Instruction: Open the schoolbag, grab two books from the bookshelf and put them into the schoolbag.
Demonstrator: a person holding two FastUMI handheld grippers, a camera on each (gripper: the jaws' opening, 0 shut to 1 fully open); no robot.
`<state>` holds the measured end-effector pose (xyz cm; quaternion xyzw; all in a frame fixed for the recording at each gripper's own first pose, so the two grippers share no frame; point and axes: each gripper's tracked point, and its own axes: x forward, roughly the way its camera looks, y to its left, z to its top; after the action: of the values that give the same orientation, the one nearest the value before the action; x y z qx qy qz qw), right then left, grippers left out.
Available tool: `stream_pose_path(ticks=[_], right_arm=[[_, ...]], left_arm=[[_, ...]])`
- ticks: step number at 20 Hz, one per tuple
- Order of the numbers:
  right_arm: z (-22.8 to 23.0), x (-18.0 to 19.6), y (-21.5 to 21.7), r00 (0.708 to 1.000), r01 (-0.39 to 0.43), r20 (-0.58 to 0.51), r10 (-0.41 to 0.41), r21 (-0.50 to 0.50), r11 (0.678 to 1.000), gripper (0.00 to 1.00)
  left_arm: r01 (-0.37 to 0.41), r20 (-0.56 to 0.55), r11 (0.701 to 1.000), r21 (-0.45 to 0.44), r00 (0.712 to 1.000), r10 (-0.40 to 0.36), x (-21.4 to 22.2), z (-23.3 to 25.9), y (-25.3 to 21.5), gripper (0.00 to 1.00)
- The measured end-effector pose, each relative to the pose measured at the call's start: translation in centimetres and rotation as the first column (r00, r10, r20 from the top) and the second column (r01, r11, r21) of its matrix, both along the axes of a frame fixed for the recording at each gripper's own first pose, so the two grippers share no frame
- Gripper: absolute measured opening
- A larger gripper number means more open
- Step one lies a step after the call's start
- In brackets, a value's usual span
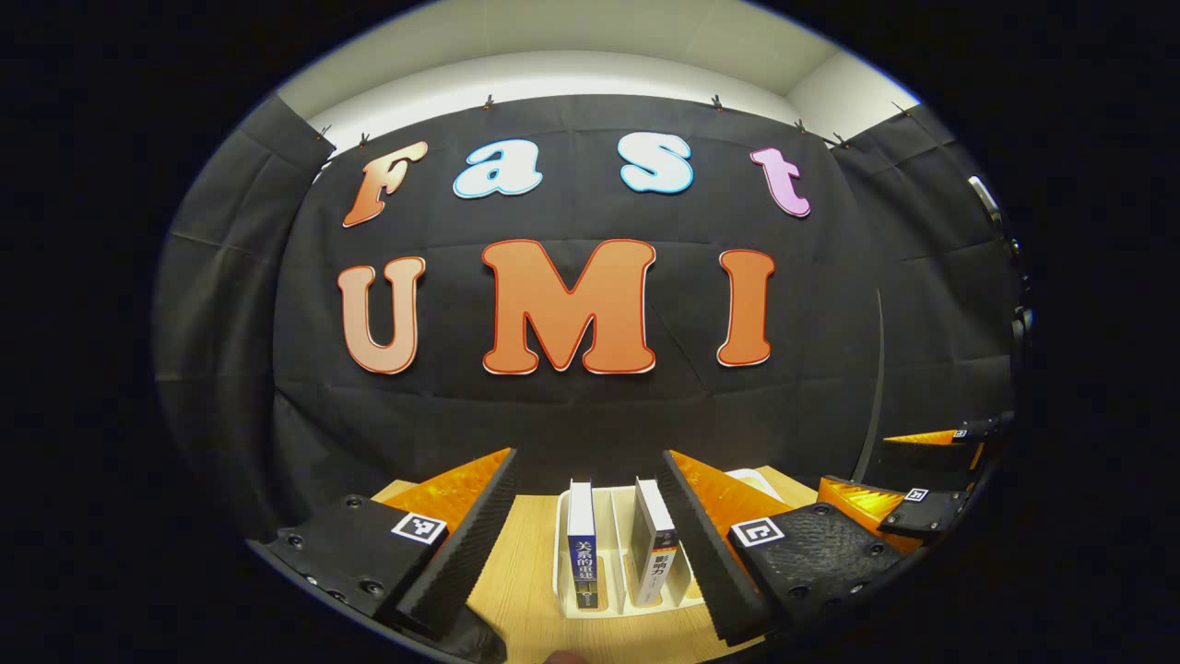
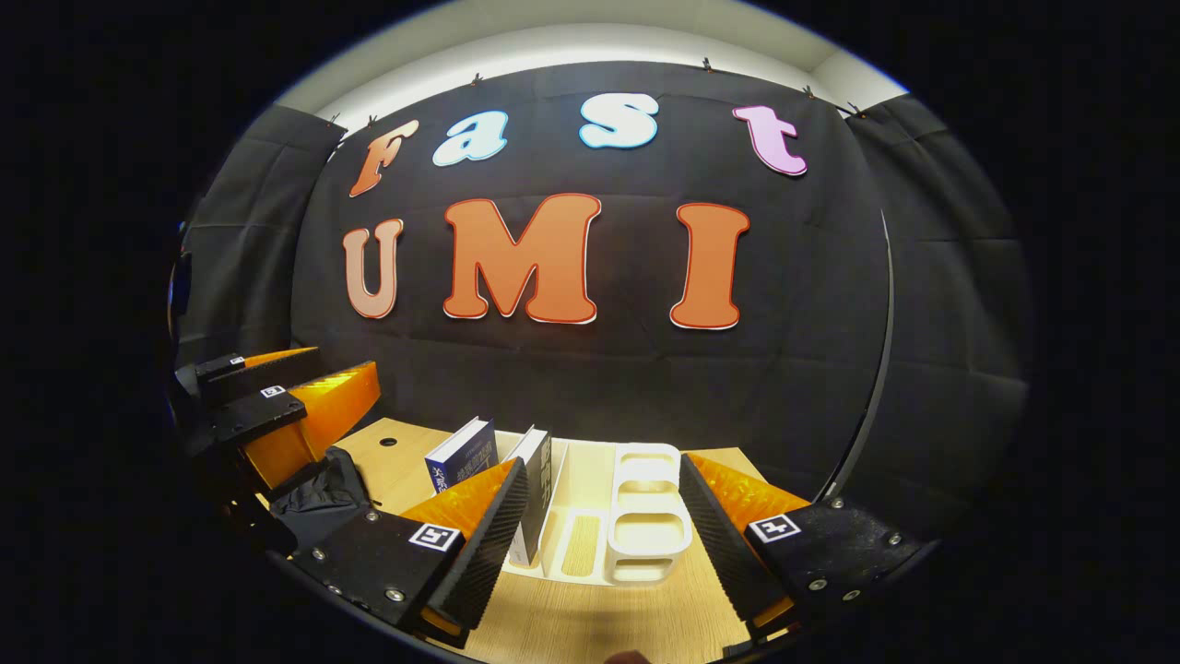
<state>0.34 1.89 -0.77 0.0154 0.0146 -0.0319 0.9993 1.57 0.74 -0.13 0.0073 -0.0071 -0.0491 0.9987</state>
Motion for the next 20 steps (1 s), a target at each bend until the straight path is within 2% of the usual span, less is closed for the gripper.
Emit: stream_pose_path(ticks=[1, 3, 5, 9, 15, 18, 20], right_arm=[[-0.1, 0.1, 0.2, 1.000, -0.010, -0.003, 0.010, 0.004, 1.000, 0.98], [0.3, -0.1, 1.7, 0.996, -0.089, 0.015, 0.088, 0.059, 0.994, 0.98], [0.5, -0.1, 1.8, 0.994, -0.105, 0.027, 0.103, 0.087, 0.991, 0.98], [0.3, 0.5, 0.7, 0.997, -0.077, 0.022, 0.076, 0.040, 0.996, 0.98], [-1.0, 1.1, 0.1, 0.993, -0.120, 0.017, 0.121, -0.009, 0.993, 0.98], [-1.9, 1.7, -0.3, 0.989, -0.147, 0.007, 0.147, -0.036, 0.989, 0.98], [-2.3, 2.0, -0.7, 0.986, -0.166, 0.004, 0.166, -0.047, 0.985, 0.98]], left_arm=[[-0.005, 0.002, 1.000, 0.006, 1.000, 0.005, -0.1, 0.0, 0.1, 0.96], [-0.017, -0.002, 1.000, 0.018, 1.000, 0.017, 0.0, -0.4, 0.3, 0.96], [-0.030, 0.000, 0.999, 0.024, 1.000, 0.030, -0.1, -0.3, 0.4, 0.97], [-0.058, 0.006, 0.997, 0.043, 0.998, 0.058, -0.3, -0.2, 0.7, 0.96], [-0.133, -0.018, 0.982, 0.133, 0.990, 0.137, -1.2, -2.6, 1.9, 0.97], [-0.172, -0.028, 0.965, 0.200, 0.983, 0.181, -1.8, -4.3, 2.4, 0.96], [-0.212, -0.043, 0.942, 0.259, 0.972, 0.231, -2.6, -5.7, 3.4, 0.95]])
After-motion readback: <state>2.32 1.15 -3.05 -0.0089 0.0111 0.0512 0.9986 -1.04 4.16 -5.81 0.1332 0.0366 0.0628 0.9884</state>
